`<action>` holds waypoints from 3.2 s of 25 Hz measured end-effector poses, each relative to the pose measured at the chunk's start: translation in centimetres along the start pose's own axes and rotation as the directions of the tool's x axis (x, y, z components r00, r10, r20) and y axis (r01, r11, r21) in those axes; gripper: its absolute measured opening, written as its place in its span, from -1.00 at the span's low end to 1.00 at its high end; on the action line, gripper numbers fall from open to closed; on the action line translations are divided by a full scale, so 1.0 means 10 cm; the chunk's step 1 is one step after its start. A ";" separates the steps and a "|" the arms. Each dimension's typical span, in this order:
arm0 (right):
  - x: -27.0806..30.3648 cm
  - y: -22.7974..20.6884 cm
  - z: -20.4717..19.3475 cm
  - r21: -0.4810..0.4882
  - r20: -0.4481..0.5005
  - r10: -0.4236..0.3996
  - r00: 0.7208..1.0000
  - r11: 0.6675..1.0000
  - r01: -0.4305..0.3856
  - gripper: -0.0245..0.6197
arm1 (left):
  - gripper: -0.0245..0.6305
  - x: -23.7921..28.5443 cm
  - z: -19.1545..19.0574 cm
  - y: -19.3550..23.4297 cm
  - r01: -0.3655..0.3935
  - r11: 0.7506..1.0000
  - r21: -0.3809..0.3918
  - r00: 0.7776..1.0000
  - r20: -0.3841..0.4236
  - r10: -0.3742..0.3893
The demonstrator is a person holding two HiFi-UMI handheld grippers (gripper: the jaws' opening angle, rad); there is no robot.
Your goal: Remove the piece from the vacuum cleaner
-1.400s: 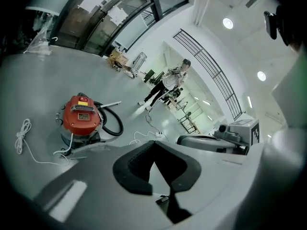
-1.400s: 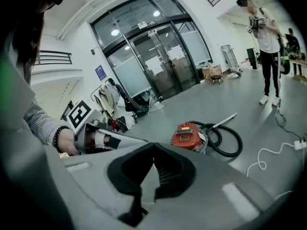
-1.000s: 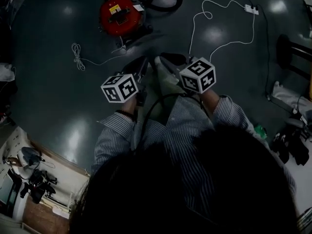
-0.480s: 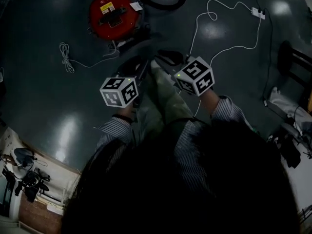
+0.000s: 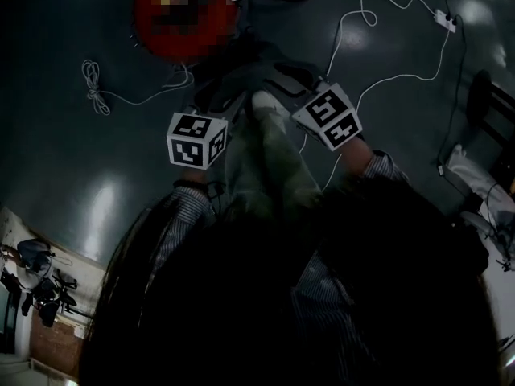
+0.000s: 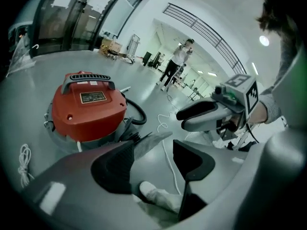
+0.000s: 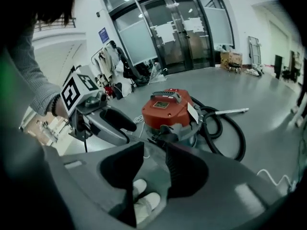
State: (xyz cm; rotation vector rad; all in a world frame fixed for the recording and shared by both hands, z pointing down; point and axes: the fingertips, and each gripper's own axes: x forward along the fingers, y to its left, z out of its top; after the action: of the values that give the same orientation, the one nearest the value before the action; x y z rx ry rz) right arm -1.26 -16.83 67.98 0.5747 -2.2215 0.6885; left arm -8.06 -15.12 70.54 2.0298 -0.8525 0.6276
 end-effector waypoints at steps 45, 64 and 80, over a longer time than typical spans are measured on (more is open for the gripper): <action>0.76 -0.10 -0.62 -0.384 -0.405 -0.082 0.911 0.919 -0.088 -0.86 | -0.78 0.45 -0.52 0.44 -0.112 0.981 0.161 0.944 -0.292 0.155; 0.72 0.02 -1.04 -0.301 -0.465 -0.074 0.882 0.950 -0.079 -0.86 | -0.80 0.48 -0.88 0.20 -0.047 0.990 0.131 0.934 -0.345 0.090; -0.04 0.39 -0.60 -0.230 -0.388 -0.027 0.921 0.971 -0.068 -0.86 | -0.81 -0.14 -0.71 -0.44 -0.060 0.998 0.000 0.966 -0.252 0.058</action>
State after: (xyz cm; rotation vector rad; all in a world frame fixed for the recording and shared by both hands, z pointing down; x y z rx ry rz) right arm -0.24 -10.06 70.03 0.2632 -1.8995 0.4843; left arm -6.52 -6.76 71.15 1.8727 -0.7634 0.8933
